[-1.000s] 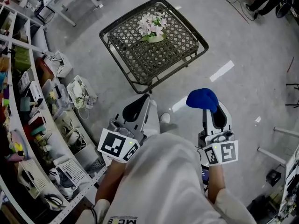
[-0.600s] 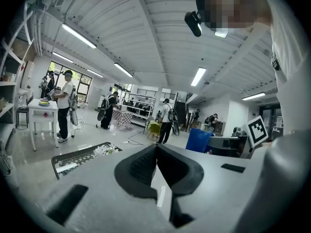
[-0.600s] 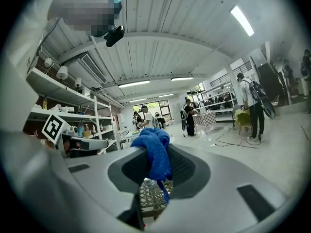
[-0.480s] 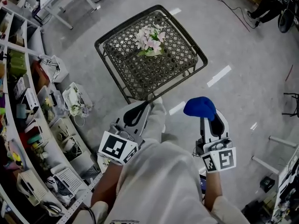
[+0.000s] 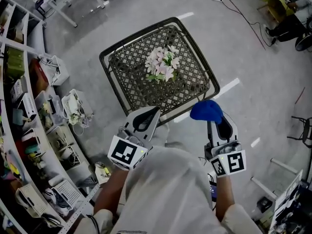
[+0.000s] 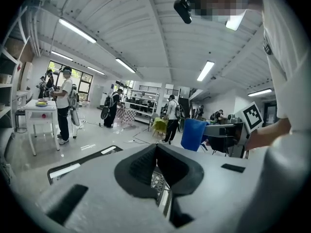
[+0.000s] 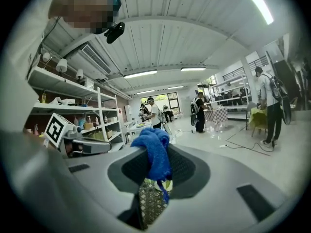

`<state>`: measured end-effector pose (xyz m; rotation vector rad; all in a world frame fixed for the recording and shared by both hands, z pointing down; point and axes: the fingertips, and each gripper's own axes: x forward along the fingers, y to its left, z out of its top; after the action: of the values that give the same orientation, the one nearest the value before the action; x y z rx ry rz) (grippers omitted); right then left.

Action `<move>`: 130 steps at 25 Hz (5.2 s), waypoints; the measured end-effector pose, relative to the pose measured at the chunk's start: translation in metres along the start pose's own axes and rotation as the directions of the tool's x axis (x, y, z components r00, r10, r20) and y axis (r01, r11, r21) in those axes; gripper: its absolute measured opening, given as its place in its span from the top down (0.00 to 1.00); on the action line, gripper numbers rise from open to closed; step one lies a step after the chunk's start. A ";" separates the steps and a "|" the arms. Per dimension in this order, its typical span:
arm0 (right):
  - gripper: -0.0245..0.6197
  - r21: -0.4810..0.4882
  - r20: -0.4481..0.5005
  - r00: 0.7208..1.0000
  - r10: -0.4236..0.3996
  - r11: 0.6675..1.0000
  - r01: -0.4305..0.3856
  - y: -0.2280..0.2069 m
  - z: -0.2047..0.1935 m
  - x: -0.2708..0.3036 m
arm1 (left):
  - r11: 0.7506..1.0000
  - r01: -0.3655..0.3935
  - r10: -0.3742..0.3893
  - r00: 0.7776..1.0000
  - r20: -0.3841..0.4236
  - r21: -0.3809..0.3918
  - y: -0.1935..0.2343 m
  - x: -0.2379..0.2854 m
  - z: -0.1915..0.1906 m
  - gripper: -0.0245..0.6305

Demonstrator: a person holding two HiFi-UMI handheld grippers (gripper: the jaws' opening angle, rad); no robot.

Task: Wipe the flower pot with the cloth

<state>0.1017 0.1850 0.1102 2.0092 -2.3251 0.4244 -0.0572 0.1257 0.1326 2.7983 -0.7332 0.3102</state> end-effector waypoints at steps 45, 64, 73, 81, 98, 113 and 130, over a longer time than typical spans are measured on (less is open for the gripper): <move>0.80 -0.047 -0.201 0.945 0.260 0.961 -0.274 -0.081 -0.195 0.201 | 0.998 0.022 -0.005 0.972 -0.235 0.067 0.181 0.159 -0.259 0.42; 0.80 -0.051 -0.222 0.946 0.237 0.966 -0.254 -0.098 -0.234 0.223 | 0.972 0.184 -0.165 0.977 -0.133 0.148 0.191 0.223 -0.266 0.34; 0.80 -0.042 -0.217 0.953 0.213 0.973 -0.227 -0.109 -0.239 0.238 | 0.964 0.217 -0.190 0.966 -0.178 0.150 0.190 0.224 -0.271 0.34; 0.80 -0.049 -0.212 0.959 0.189 0.978 -0.204 -0.119 -0.238 0.250 | 0.965 0.211 -0.183 0.967 -0.178 0.154 0.191 0.223 -0.270 0.34; 0.80 -0.114 -0.229 0.936 0.269 0.947 -0.300 -0.129 -0.233 0.317 | 0.964 0.216 -0.188 0.966 -0.180 0.154 0.191 0.222 -0.270 0.35; 0.81 -0.151 -0.295 0.885 0.360 0.897 -0.416 -0.090 -0.276 0.334 | 0.974 0.185 -0.163 0.972 -0.170 0.128 0.191 0.222 -0.265 0.34; 0.82 -0.059 -0.329 0.861 0.388 0.901 -0.429 -0.069 -0.295 0.279 | 0.975 0.179 -0.155 0.971 -0.181 0.128 0.191 0.222 -0.267 0.35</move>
<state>0.0808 -0.0250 0.4642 1.2685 -2.4848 0.5413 -0.0023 -0.0636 0.4767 2.8969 -0.4492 0.5828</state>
